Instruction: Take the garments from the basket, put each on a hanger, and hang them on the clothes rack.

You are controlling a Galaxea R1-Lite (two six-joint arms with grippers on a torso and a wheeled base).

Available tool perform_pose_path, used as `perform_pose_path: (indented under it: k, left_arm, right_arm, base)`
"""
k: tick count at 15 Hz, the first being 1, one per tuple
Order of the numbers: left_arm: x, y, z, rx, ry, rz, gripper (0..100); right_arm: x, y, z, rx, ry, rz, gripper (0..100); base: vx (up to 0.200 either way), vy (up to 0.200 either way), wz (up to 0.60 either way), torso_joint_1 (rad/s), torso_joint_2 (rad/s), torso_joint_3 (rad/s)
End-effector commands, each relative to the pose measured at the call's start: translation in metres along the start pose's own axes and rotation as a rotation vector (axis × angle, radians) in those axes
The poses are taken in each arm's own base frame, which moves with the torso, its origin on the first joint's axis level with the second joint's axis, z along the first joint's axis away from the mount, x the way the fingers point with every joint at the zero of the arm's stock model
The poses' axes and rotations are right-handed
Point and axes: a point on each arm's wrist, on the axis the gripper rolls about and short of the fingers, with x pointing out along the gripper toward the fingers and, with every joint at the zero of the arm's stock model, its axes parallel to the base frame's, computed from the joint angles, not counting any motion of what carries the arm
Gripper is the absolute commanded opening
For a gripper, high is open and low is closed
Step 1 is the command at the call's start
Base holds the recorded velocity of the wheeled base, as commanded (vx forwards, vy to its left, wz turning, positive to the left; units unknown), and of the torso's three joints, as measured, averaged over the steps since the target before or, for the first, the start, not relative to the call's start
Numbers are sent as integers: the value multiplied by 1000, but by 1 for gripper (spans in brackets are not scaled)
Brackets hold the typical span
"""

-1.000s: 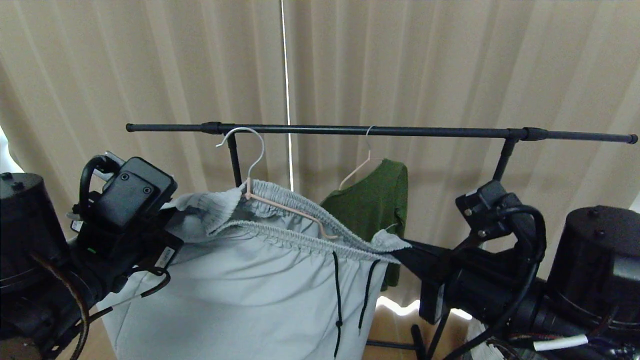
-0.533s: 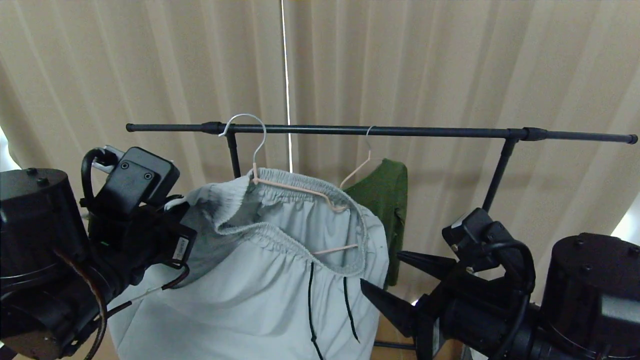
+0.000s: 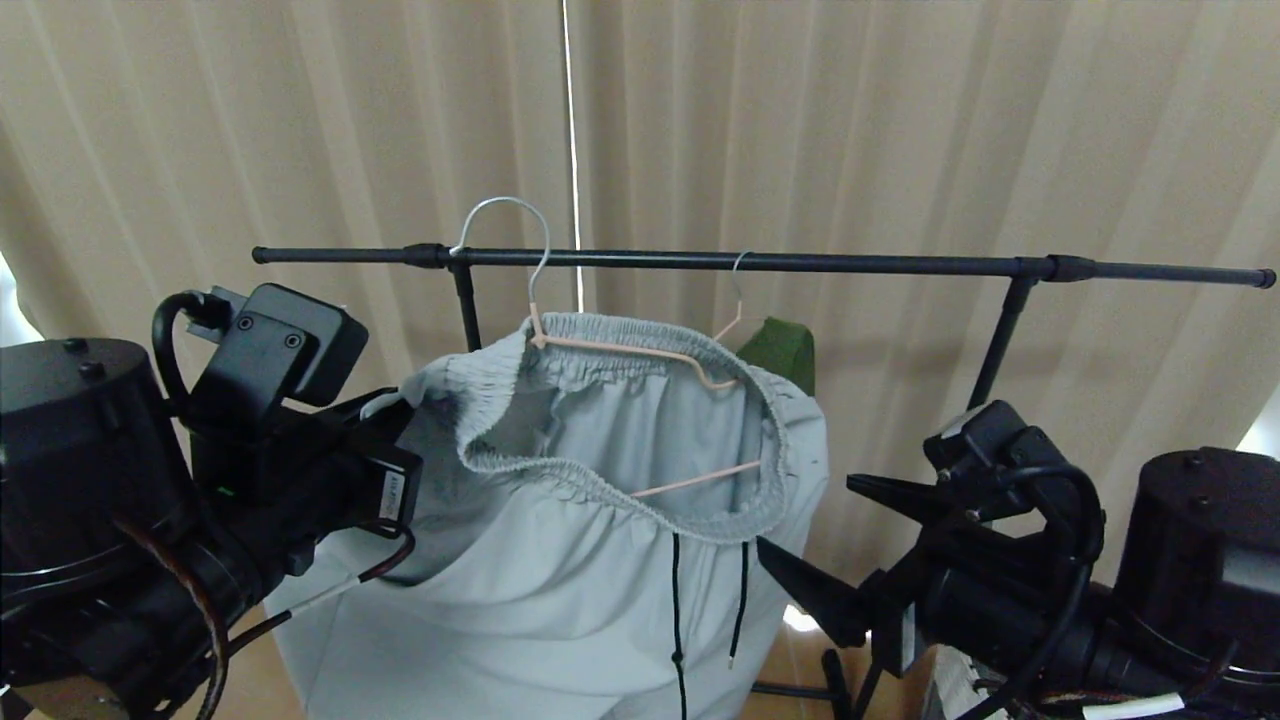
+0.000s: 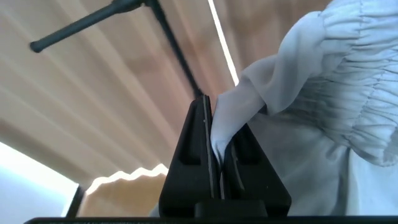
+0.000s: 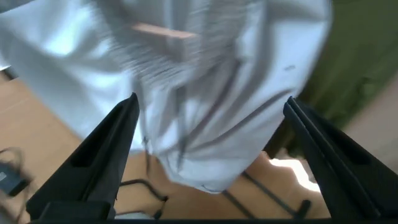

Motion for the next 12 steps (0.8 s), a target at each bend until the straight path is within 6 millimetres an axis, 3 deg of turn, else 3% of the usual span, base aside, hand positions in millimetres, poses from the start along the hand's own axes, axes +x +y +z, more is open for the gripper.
perform_pose_path:
  k: [1, 6, 12]
  left_arm:
    - [0, -9, 0, 9, 2, -36, 0]
    - [21, -28, -2, -14, -6, -48, 0]
    - [27, -55, 13, -2, -49, -124, 0]
  right_arm:
    - [-6, -10, 9, 4, -41, -34, 100]
    - [-26, -14, 16, -24, -102, -33, 100]
    - [-17, -11, 18, -162, -95, 43, 100]
  base:
    - [0, 0, 0, 0, 0, 0]
    - [0, 0, 0, 0, 0, 0]
    - [0, 0, 0, 0, 0, 0]
